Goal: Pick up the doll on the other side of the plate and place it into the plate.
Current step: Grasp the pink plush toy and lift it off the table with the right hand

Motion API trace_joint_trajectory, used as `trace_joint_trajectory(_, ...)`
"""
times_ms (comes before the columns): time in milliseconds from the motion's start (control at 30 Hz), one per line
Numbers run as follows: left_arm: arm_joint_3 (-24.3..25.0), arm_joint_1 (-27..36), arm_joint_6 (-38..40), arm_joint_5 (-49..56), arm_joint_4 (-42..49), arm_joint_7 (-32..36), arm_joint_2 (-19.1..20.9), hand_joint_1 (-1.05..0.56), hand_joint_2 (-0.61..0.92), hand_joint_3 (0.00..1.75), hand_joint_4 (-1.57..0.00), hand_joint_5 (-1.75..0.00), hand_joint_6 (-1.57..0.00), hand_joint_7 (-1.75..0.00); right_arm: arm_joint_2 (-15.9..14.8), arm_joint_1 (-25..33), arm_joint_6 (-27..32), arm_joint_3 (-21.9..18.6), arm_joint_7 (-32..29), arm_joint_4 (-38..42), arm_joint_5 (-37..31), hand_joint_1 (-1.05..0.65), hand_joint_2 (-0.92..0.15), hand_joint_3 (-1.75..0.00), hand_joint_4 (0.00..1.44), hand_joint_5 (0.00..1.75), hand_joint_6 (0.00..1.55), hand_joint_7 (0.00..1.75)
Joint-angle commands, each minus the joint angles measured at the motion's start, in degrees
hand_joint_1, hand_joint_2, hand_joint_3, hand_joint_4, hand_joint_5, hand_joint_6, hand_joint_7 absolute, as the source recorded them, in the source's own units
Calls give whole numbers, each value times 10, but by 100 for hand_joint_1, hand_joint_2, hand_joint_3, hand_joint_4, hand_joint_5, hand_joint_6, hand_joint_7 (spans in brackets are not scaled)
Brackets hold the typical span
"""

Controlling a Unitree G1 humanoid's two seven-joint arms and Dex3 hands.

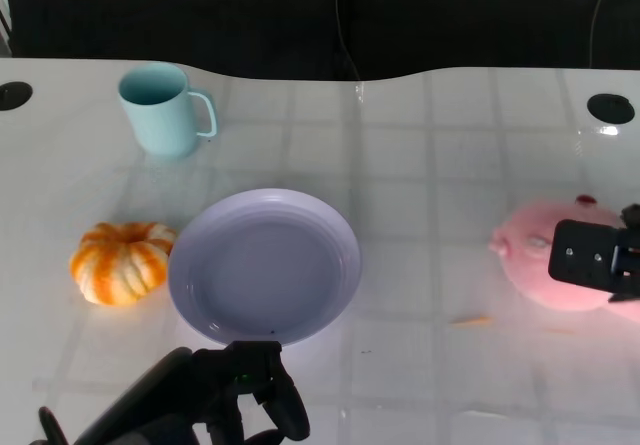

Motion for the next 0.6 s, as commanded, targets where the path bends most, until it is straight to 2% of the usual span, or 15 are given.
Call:
trace_joint_trajectory(33, -2, 1, 8, 5, -11, -2, 5, -15, 73, 78, -62, -171, -63, -128, 14, -14, -26, 16, -90, 81, -3, -38, -92, -5, 95, 22, 82, 7)
trace_joint_trajectory(67, -3, 1, 10, 6, -12, -2, 4, -15, 73, 78, -62, -172, -63, -128, 21, -15, -41, 17, -139, 105, -1, -38, -92, -5, 99, 26, 87, 7)
trace_joint_trajectory(100, -3, 1, 8, 6, -13, -2, 4, -15, 73, 78, -62, -173, -63, -128, 24, -14, -62, 18, -182, 128, 2, -36, -91, -3, 97, 68, 99, 7)
trace_joint_trajectory(133, -4, 1, 6, 6, -13, -1, 4, -15, 72, 78, -62, -172, -63, -128, 27, -15, -80, 19, -213, 150, 6, -35, -92, -5, 89, 97, 108, 5)
trace_joint_trajectory(167, -5, 1, 6, 6, -12, -1, 4, -14, 72, 79, -62, -170, -63, -128, 29, -16, -96, 18, -238, 170, 11, -35, -92, -8, 86, 106, 111, 5)
trace_joint_trajectory(267, -7, -1, 15, 9, -14, -1, 5, -17, 72, 79, -63, -169, -63, -129, 39, -25, -98, 17, -260, 201, 23, -38, -92, -19, 82, 120, 117, 6)
trace_joint_trajectory(367, -8, -3, 13, 12, -14, 0, 6, -16, 71, 79, -62, -170, -63, -129, 40, -26, -114, 17, -293, 213, 30, -38, -92, -18, 84, 111, 118, 6)
trace_joint_trajectory(400, -8, -3, 11, 12, -12, 0, 7, -16, 71, 80, -62, -170, -63, -129, 40, -26, -117, 18, -310, 216, 31, -39, -92, -15, 84, 120, 122, 9)
trace_joint_trajectory(433, -8, -4, 10, 12, -11, 0, 7, -16, 71, 80, -62, -171, -63, -129, 42, -27, -117, 16, -325, 217, 34, -39, -92, -14, 80, 135, 120, 21)
trace_joint_trajectory(467, -7, -5, 9, 13, -10, -1, 7, -16, 70, 81, -63, -171, -63, -129, 43, -28, -118, 13, -335, 218, 38, -40, -92, -9, 76, 158, 95, 87)
trace_joint_trajectory(500, -7, -5, 8, 13, -8, -1, 6, -16, 70, 81, -63, -172, -63, -129, 44, -27, -121, 5, -341, 208, 48, -39, -92, -7, 76, 166, 83, 117)
trace_joint_trajectory(533, -7, -6, 7, 13, -6, -2, 6, -16, 70, 81, -63, -172, -63, -130, 44, -25, -124, -3, -346, 196, 57, -36, -92, -8, 73, 169, 79, 113)
trace_joint_trajectory(567, -7, -6, 6, 13, -5, -2, 6, -16, 69, 82, -63, -172, -63, -130, 43, -23, -127, -9, -350, 183, 65, -34, -92, -8, 73, 168, 83, 100)
trace_joint_trajectory(600, -7, -6, 6, 13, -4, -3, 6, -16, 69, 82, -63, -173, -63, -130, 43, -21, -129, -12, -353, 175, 70, -33, -92, -9, 74, 168, 86, 98)
